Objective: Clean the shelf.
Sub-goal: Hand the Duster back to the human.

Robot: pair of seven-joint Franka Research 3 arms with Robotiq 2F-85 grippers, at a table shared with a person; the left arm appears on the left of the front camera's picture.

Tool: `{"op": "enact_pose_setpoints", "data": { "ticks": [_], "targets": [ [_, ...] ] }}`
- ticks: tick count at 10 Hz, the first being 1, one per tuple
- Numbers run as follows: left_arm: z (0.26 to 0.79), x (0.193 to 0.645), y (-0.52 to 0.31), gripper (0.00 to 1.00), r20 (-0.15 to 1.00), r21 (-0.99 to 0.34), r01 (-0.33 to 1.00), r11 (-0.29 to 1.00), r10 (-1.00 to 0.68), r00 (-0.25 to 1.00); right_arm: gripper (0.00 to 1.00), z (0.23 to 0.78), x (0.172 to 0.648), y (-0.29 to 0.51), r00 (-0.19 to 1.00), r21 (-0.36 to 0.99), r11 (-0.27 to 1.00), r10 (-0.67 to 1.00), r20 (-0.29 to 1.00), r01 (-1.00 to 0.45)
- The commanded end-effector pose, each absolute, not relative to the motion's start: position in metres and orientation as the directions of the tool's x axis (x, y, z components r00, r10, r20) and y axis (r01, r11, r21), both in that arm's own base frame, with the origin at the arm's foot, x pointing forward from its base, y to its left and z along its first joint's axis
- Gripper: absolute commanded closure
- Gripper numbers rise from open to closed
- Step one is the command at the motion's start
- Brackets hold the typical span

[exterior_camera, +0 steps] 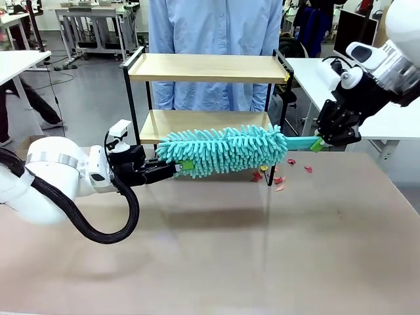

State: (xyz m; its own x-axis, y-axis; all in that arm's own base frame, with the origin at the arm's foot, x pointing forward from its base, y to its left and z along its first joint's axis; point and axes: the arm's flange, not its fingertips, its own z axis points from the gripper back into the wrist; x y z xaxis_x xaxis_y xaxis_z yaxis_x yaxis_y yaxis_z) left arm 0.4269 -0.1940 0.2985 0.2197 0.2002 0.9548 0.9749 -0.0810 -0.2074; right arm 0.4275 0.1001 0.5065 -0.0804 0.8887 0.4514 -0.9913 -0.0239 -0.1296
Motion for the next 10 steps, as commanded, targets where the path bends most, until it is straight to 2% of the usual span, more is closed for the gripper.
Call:
{"op": "enact_pose_setpoints", "data": {
  "ticks": [1, 3, 4, 5, 6, 7, 10],
  "targets": [
    [0.298, 0.421, -0.183, 1.0, 0.945, -0.224, 0.968, -0.112, 0.218, 0.244, 0.87, 0.509, 0.431, 0.094, -0.067, -0.139, -0.001, 0.88, 0.471, -0.99],
    [0.295, 0.415, -0.19, 1.0, 0.939, -0.209, 0.972, -0.112, 0.254, 0.231, 0.87, 0.509, 0.431, 0.094, -0.067, -0.139, -0.001, 0.88, 0.471, -0.99],
    [0.296, 0.424, -0.194, 1.0, 0.951, -0.216, 0.972, -0.094, 0.207, 0.231, 0.61, 0.506, 0.427, 0.101, -0.082, -0.129, -0.026, 0.889, 0.451, -0.991],
    [0.296, 0.424, -0.194, 1.0, 0.951, -0.216, 0.972, -0.094, 0.207, 0.231, 0.29, 0.514, 0.423, 0.093, -0.074, -0.133, -0.015, 0.89, 0.451, -0.991],
    [0.296, 0.424, -0.194, 1.0, 0.951, -0.216, 0.972, -0.094, 0.207, 0.231, 0.03, 0.524, 0.418, 0.08, -0.054, -0.139, 0.016, 0.871, 0.489, -0.99],
    [0.296, 0.424, -0.194, 1.0, 0.951, -0.216, 0.972, -0.094, 0.207, 0.231, 0.0, 0.531, 0.412, 0.063, -0.032, -0.151, 0.064, 0.829, 0.558, -0.987],
    [0.296, 0.424, -0.194, 1.0, 0.951, -0.216, 0.972, -0.094, 0.207, 0.231, 0.0, 0.547, 0.382, -0.005, 0.135, -0.154, 0.345, 0.683, 0.718, -0.926]
  ]
}}
